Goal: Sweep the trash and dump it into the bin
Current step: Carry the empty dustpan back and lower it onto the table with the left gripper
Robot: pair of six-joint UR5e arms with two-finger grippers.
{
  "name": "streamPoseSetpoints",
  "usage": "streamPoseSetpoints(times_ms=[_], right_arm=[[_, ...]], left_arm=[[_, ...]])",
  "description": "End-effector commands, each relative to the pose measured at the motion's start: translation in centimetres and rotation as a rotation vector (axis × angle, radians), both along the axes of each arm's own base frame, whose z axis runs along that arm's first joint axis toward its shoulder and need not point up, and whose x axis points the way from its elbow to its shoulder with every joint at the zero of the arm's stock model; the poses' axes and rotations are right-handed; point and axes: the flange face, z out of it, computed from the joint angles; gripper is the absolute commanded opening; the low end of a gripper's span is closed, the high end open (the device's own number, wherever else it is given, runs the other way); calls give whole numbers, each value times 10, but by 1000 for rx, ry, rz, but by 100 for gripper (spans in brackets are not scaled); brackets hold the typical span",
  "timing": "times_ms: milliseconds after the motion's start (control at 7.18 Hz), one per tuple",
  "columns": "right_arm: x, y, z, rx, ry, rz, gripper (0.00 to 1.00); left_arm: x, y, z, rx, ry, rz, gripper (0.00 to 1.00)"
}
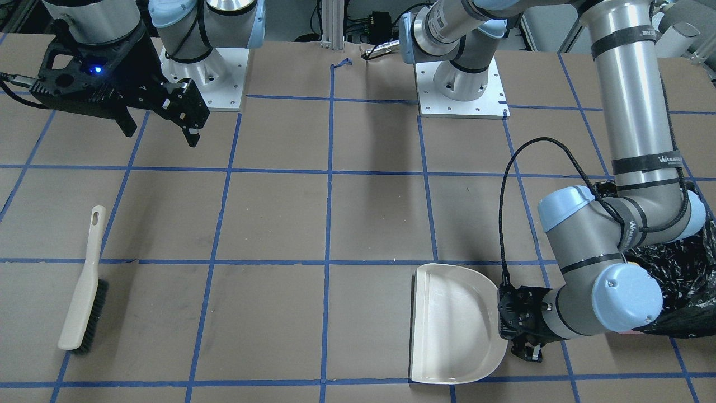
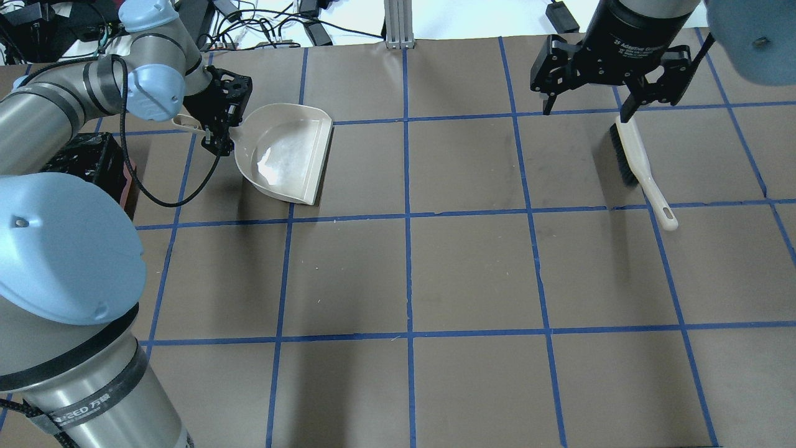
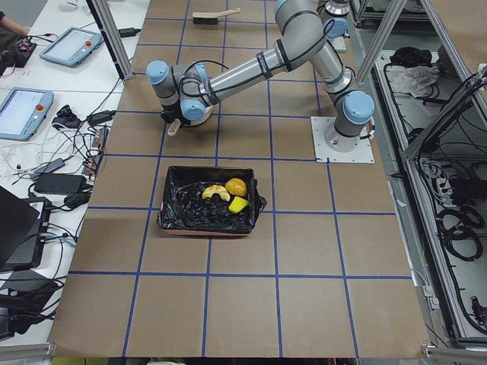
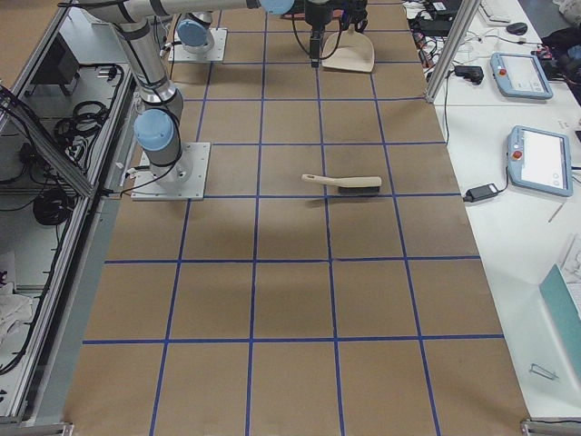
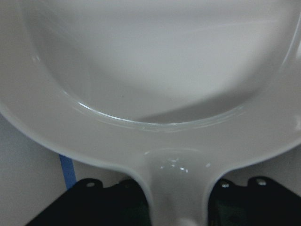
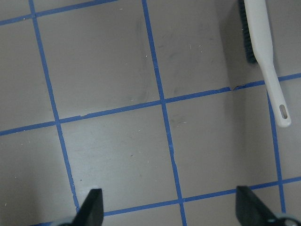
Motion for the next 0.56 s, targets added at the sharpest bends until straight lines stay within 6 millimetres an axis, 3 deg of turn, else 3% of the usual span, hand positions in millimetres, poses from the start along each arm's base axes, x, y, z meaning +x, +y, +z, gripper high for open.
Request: streamPoseSetpoints(times_ms=[0, 139, 279, 418], right_arm=[[0, 0, 0, -1, -1, 0, 100], [0, 0, 0, -1, -1, 0, 100], [0, 0, 1, -2, -1, 2, 100], [0, 0, 1, -2, -1, 0, 100]], left_arm=[[-2, 1, -1, 4, 1, 15, 16], [-3, 2, -3, 7, 5, 25, 76], [-3, 2, -1, 6, 4, 40, 100], [-2, 4, 12, -9, -9, 66, 100]])
